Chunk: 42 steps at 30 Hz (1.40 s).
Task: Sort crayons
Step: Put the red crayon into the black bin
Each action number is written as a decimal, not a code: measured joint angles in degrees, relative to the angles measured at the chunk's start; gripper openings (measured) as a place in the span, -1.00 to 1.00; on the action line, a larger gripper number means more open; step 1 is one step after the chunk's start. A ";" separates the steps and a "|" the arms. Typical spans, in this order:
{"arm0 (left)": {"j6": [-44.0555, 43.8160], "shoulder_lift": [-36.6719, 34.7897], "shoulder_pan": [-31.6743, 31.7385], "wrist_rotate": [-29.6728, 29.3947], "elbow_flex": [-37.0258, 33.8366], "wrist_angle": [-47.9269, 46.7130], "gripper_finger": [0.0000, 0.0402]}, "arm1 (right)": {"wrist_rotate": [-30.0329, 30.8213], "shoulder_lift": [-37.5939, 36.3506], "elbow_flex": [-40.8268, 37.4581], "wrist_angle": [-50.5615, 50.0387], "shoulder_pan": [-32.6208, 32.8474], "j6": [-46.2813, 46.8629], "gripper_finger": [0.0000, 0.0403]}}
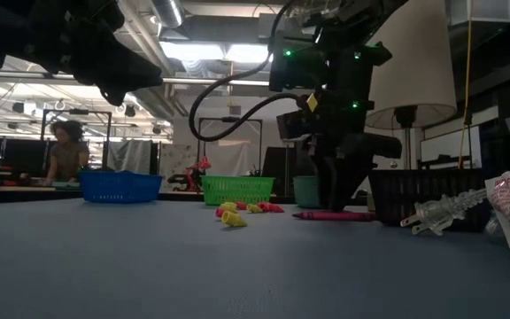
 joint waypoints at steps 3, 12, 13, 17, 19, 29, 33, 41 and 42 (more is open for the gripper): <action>0.00 0.00 0.00 0.01 0.00 -0.01 -0.52 | -1.00 0.33 -0.02 0.86 0.01 -0.08 -0.19; 0.00 0.02 0.00 -0.01 0.02 -0.52 -0.52 | -1.35 2.54 0.24 1.69 0.02 -0.48 -0.23; 0.00 0.02 0.00 0.01 0.02 -0.52 -0.52 | -1.40 2.58 0.22 1.74 0.02 -0.48 -0.27; 0.00 0.02 0.00 0.01 0.02 -0.65 -0.52 | -1.70 2.64 0.18 1.66 0.07 -0.48 -0.47; 0.00 0.02 0.00 0.00 0.02 -0.67 -0.52 | -1.90 2.69 0.16 1.66 0.07 -0.48 -0.58; 0.01 0.02 0.00 0.01 0.02 -0.69 -0.52 | -1.80 2.41 0.09 1.76 0.11 -0.50 -0.94; 0.00 0.02 0.00 -0.01 0.02 -0.71 -0.52 | -1.91 2.24 0.87 0.61 0.09 -0.50 -0.92; 0.02 0.02 -0.01 0.00 0.02 -1.06 -0.52 | -1.40 2.58 9.45 -7.29 -0.07 -0.49 -0.87; 0.02 0.02 0.00 0.00 0.02 -1.07 -0.52 | -1.46 2.58 10.76 -8.36 -0.04 -0.49 -0.88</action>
